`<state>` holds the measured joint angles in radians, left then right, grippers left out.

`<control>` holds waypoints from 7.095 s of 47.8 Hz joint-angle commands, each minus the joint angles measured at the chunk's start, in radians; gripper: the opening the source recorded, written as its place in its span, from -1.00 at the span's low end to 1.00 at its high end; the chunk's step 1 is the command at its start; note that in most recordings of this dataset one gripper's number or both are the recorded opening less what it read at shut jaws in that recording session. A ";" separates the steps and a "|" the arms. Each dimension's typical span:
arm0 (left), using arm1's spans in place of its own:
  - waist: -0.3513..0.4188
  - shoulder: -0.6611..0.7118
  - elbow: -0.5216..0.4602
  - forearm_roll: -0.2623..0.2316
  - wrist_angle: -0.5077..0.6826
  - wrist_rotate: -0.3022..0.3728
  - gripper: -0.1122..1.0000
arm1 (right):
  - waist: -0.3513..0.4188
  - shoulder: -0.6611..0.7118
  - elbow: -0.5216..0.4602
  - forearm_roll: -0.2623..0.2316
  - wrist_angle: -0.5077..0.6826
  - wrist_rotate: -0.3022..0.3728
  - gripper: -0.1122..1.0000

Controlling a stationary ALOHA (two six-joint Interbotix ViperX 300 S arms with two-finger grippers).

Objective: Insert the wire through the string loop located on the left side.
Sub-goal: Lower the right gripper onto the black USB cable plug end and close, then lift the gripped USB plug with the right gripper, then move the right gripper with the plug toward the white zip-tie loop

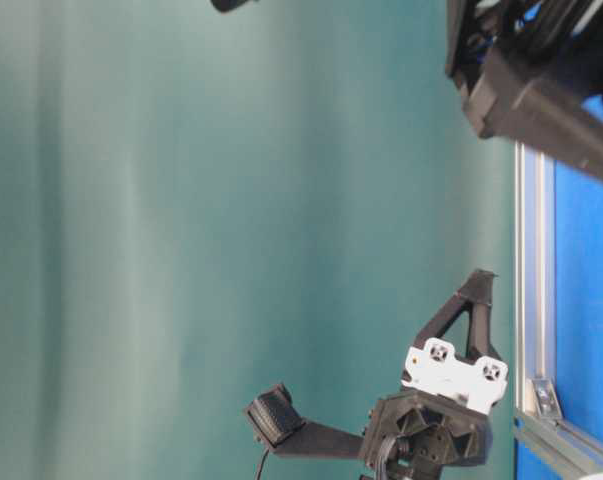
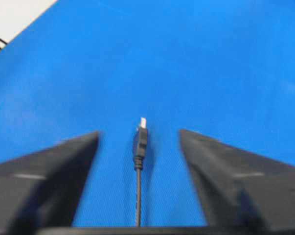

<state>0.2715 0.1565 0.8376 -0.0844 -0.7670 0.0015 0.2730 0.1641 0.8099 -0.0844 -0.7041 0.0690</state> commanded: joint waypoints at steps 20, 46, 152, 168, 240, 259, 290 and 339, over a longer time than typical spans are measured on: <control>0.000 -0.032 -0.008 0.003 0.006 0.002 -0.80 | -0.002 0.100 -0.058 0.048 -0.008 0.014 0.77; 0.000 -0.032 0.000 0.003 0.015 0.002 -0.80 | 0.000 0.210 -0.072 0.103 -0.083 0.025 0.71; 0.000 -0.034 0.011 0.003 0.017 -0.009 -0.80 | 0.000 -0.117 -0.072 0.098 0.207 0.009 -0.80; 0.000 -0.034 0.011 0.003 0.025 -0.009 -0.80 | 0.000 -0.117 -0.072 0.097 0.207 0.009 -0.80; 0.000 -0.034 0.011 0.003 0.025 -0.009 -0.80 | -0.137 -0.117 -0.054 0.097 0.207 0.008 -0.80; 0.000 -0.034 0.011 0.003 0.025 -0.011 -0.80 | -0.290 -0.117 -0.034 0.098 0.207 0.008 -0.80; 0.000 -0.035 0.015 0.003 0.025 -0.011 -0.80 | -0.308 -0.044 -0.083 0.095 0.207 0.006 -0.80; 0.000 -0.035 0.017 0.003 0.025 -0.009 -0.80 | -0.308 0.067 -0.209 0.095 0.215 0.006 -0.80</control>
<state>0.2715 0.1549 0.8606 -0.0844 -0.7378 -0.0077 -0.0337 0.2485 0.6228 0.0107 -0.4817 0.0736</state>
